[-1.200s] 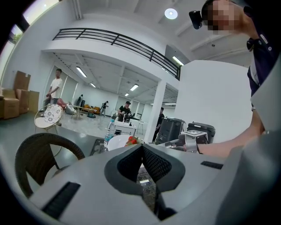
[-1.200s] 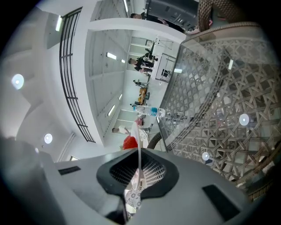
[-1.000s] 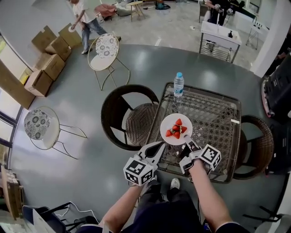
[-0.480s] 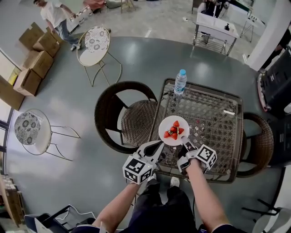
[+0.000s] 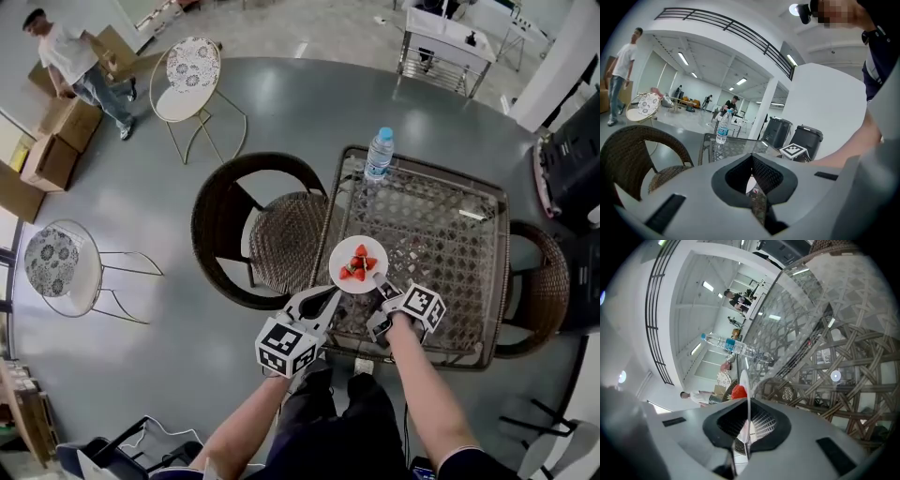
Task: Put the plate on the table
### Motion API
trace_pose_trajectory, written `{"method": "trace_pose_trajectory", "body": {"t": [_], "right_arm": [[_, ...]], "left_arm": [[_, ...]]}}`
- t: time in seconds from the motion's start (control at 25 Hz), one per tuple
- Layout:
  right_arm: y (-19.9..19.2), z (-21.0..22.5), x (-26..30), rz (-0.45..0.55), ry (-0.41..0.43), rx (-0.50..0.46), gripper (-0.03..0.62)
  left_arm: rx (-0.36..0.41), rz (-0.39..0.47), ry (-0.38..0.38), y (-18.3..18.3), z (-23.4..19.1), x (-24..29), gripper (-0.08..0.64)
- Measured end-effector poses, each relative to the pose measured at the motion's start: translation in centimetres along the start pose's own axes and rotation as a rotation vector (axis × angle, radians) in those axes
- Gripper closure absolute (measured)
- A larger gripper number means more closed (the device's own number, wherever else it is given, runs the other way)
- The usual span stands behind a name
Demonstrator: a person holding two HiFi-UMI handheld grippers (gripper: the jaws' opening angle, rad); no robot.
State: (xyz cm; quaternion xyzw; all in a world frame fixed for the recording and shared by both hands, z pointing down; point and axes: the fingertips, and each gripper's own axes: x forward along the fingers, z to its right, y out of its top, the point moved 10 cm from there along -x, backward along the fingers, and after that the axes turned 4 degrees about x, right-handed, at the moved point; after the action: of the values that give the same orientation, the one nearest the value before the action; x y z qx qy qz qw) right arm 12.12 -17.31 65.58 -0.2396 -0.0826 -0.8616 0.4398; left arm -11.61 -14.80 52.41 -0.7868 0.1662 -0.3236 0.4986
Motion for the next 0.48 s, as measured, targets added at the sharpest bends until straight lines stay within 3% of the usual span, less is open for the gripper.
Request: {"method": "trace_pose_trajectory", "body": {"t": [0.48], "right_arm": [[0.4,1.0,1.4,-0.044,-0.030,-0.035,0.577]], "left_arm": [[-0.038,-0.021,0.023,-1.4,0.0,0.0,0.554]]}}
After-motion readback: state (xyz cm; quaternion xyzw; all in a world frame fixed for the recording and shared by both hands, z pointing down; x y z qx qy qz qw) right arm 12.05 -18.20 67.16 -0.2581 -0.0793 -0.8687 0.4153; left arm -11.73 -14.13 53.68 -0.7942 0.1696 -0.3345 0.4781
